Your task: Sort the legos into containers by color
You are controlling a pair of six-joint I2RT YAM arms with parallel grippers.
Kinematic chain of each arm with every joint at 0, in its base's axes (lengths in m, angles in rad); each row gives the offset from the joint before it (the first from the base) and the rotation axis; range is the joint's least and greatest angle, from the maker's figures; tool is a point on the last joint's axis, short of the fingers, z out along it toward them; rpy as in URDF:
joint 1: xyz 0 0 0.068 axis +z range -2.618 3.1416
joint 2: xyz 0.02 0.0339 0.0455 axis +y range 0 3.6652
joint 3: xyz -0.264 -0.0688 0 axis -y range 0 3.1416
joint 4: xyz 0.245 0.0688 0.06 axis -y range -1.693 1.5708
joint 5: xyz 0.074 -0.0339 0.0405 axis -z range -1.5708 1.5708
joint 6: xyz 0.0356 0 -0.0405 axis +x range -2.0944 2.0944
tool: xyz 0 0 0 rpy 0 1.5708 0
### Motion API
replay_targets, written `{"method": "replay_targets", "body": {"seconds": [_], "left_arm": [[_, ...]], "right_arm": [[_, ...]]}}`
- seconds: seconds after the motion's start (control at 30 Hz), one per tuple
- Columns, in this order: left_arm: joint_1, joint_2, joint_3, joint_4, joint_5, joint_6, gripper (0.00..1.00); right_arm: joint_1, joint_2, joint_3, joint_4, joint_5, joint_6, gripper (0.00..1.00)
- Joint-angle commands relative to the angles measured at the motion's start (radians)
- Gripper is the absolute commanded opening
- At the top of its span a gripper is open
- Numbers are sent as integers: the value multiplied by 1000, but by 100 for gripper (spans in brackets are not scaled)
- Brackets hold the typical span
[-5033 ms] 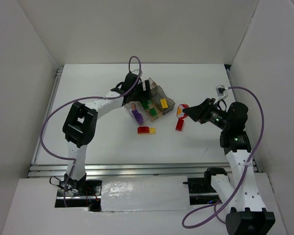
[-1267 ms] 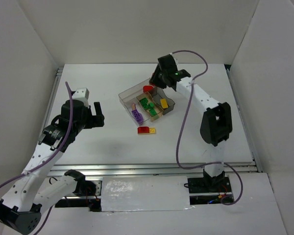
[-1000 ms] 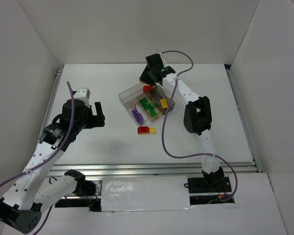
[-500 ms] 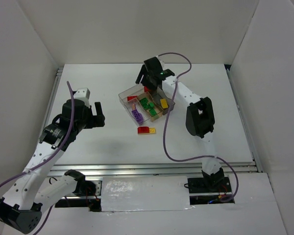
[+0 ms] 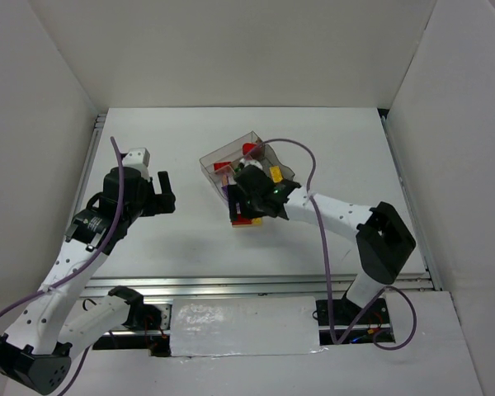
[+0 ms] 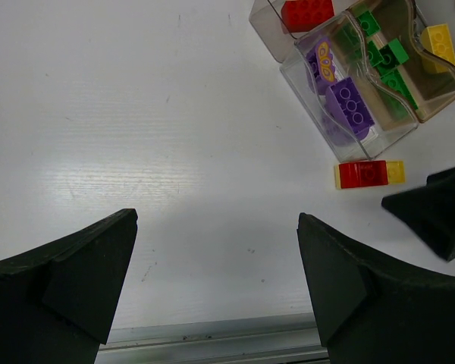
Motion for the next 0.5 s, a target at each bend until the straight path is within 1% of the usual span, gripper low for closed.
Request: {"method": "replay_targets", "body": {"seconds": [0.0,0.1,0.17,0.27,0.33,0.47], "left_arm": [[7,-9,-6,34,8,3,100],[7,-7,-8,34,13,3,99],[7,-3,-8,32,11,3,99],[7,3,-8,32,10,3,99],[7,2,-9,34,16,3,99],[7,9,-8,34,14,5,99]], "right_arm": [[79,-38,-77,21,174,61,83],[113,-5,-82,20,229,105,83],[132,44,-56,17,260,110,84],[146,117,2,-39,358,142,85],[145,156,16,-22,368,132,86],[145,237,72,-45,375,131,86]]}}
